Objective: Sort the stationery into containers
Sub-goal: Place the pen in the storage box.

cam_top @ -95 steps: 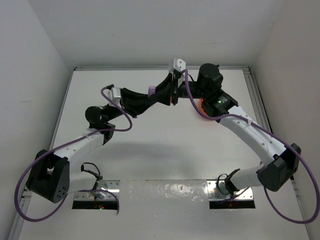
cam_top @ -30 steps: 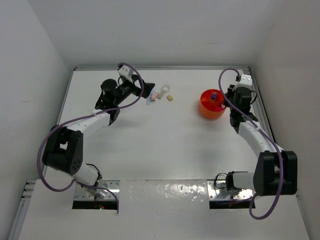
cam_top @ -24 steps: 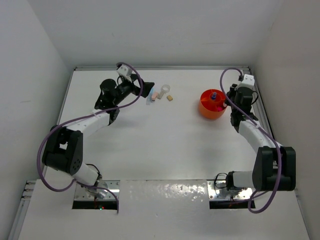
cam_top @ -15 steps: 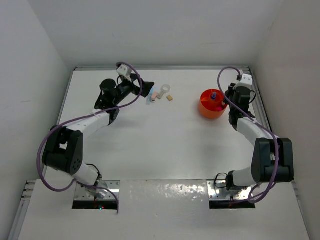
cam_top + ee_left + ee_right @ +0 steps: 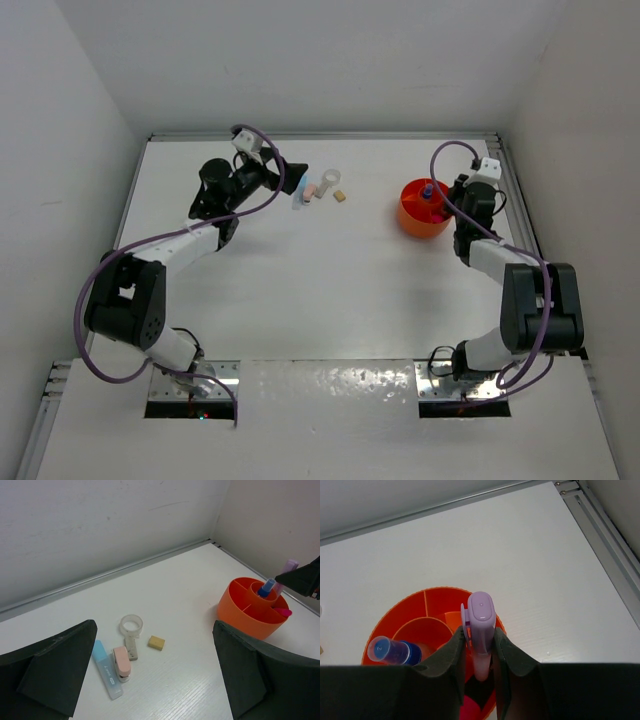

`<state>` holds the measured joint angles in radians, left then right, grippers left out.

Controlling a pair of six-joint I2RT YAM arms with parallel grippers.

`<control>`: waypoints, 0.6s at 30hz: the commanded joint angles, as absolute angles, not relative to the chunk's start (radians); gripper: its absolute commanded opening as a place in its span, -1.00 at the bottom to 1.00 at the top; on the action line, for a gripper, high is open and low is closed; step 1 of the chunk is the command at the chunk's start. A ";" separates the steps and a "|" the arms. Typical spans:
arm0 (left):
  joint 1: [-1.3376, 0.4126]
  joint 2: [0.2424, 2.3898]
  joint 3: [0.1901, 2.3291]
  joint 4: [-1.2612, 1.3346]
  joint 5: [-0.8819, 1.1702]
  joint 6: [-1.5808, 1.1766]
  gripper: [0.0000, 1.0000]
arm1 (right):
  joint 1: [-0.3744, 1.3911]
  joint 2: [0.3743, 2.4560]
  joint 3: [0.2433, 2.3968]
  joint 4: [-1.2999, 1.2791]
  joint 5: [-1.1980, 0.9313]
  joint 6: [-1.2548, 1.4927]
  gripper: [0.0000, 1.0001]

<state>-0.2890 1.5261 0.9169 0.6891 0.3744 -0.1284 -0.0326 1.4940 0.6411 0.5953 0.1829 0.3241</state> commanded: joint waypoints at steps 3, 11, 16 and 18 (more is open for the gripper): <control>-0.278 1.496 0.913 0.739 0.364 -0.127 0.99 | -0.035 1.497 0.629 0.680 0.190 0.348 -1.00; -0.278 1.496 0.905 0.752 0.364 -0.130 0.99 | -0.035 1.551 0.614 0.722 0.199 0.365 -1.00; -0.276 1.488 0.896 0.752 0.359 -0.130 0.99 | -0.035 1.549 0.594 0.730 0.204 0.376 -1.00; -0.278 1.488 0.896 0.752 0.360 -0.130 0.99 | -0.035 1.551 0.592 0.727 0.198 0.376 -1.00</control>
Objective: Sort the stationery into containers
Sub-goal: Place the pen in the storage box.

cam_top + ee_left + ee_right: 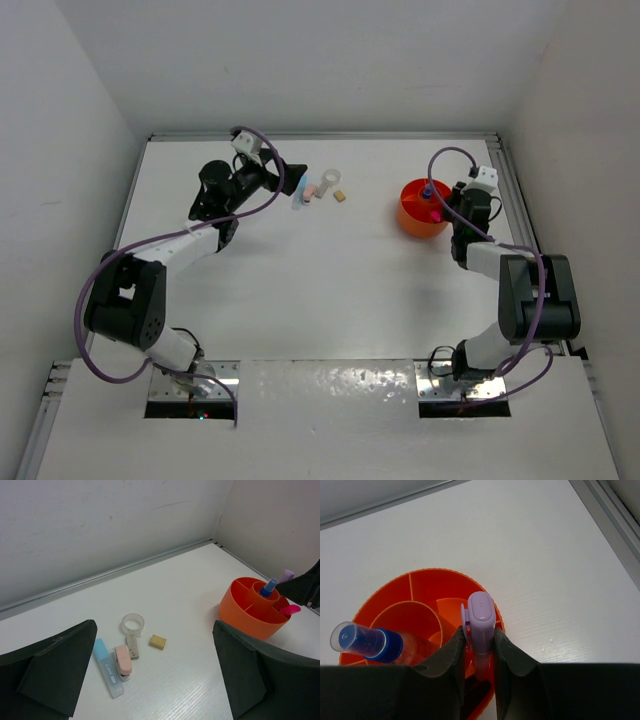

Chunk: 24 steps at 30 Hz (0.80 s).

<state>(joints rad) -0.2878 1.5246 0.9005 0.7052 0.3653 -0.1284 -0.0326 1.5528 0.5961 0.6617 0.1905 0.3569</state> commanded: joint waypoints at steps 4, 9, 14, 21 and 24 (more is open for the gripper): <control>-0.275 1.488 0.891 0.761 0.360 -0.133 0.99 | -0.035 1.552 0.583 0.723 0.201 0.383 -0.98; -0.275 1.485 0.888 0.776 0.360 -0.130 0.99 | -0.035 1.546 0.580 0.712 0.195 0.382 -0.72; -0.272 1.483 0.882 0.778 0.360 -0.132 0.99 | -0.035 1.536 0.581 0.700 0.180 0.370 -0.56; -0.271 1.482 0.877 0.792 0.357 -0.126 0.99 | -0.035 1.525 0.591 0.672 0.167 0.365 -0.30; -0.270 1.480 0.876 0.798 0.356 -0.123 0.99 | -0.035 1.520 0.589 0.670 0.164 0.365 -0.25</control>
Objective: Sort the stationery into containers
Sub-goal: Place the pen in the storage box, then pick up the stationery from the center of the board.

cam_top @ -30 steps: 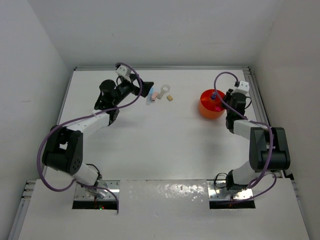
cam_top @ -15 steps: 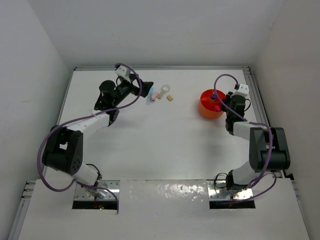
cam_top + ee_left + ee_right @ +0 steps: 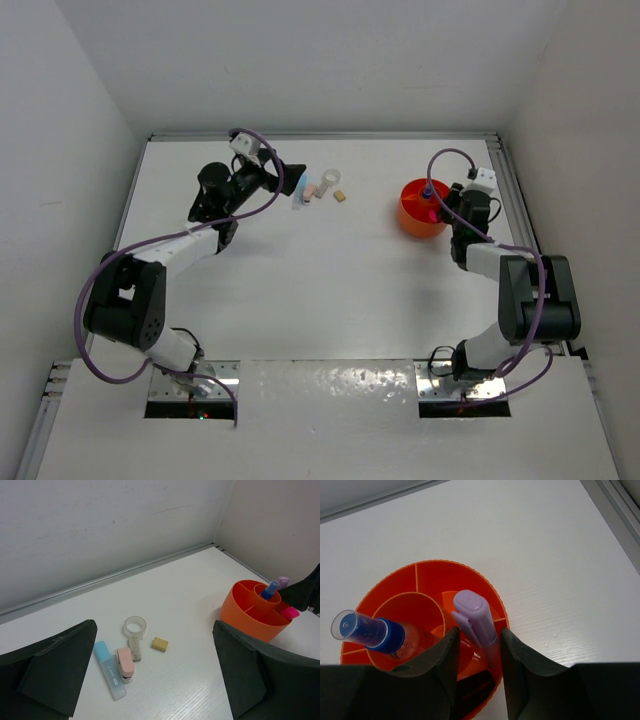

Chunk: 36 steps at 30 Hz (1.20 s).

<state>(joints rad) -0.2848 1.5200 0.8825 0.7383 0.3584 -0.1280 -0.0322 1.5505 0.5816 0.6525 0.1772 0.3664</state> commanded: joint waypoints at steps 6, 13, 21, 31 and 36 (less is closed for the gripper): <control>-0.270 1.477 0.871 0.805 0.354 -0.121 0.99 | -0.035 1.493 0.595 0.652 0.153 0.367 -0.06; -0.271 1.476 0.868 0.824 0.354 -0.121 0.99 | -0.035 1.421 0.598 0.609 0.143 0.354 0.02; -0.272 1.474 0.864 0.831 0.342 -0.124 0.99 | -0.034 1.330 0.609 0.519 0.104 0.333 0.19; -0.298 1.570 1.044 0.427 0.187 -0.066 -0.66 | -0.032 1.121 0.634 0.316 0.156 0.311 -0.14; -0.319 1.729 1.267 0.066 0.132 0.024 -0.27 | -0.011 1.103 0.681 0.302 0.121 0.273 -0.13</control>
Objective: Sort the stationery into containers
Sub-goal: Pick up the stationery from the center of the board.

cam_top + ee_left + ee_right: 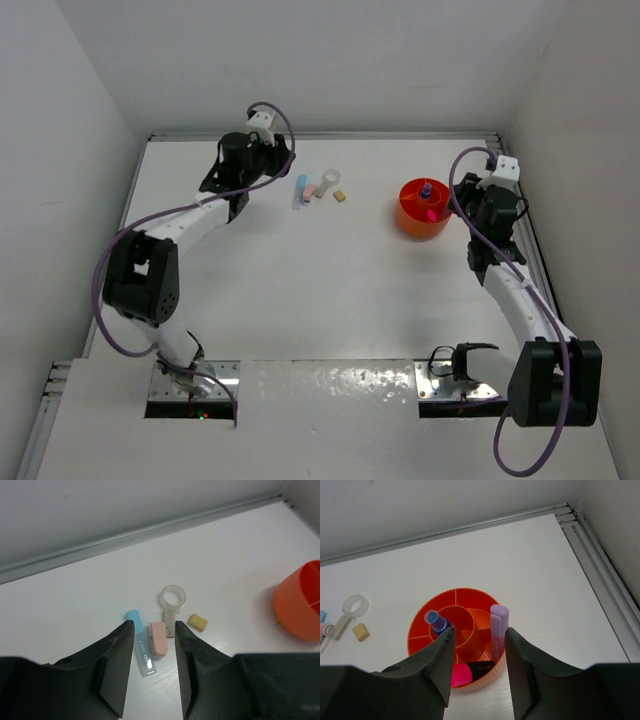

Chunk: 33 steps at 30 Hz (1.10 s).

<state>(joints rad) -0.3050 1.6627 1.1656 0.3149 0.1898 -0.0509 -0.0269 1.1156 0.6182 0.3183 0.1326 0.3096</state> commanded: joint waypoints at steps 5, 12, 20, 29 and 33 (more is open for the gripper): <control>-0.311 1.946 1.455 -0.140 0.055 0.045 -0.52 | -0.009 1.135 0.727 0.327 0.040 0.250 -0.11; -0.337 2.192 1.744 -0.270 0.074 0.078 -0.35 | 0.020 1.150 0.723 0.371 -0.041 0.226 -0.05; -0.354 2.279 1.775 -0.216 -0.046 0.060 -0.34 | 0.021 1.137 0.686 0.365 -0.071 0.209 -0.02; -0.377 2.270 1.697 -0.196 -0.064 0.106 -0.30 | 0.021 1.108 0.652 0.364 -0.086 0.204 0.00; -0.383 2.229 1.660 -0.193 -0.048 0.143 -0.15 | 0.021 1.095 0.640 0.364 -0.083 0.206 0.01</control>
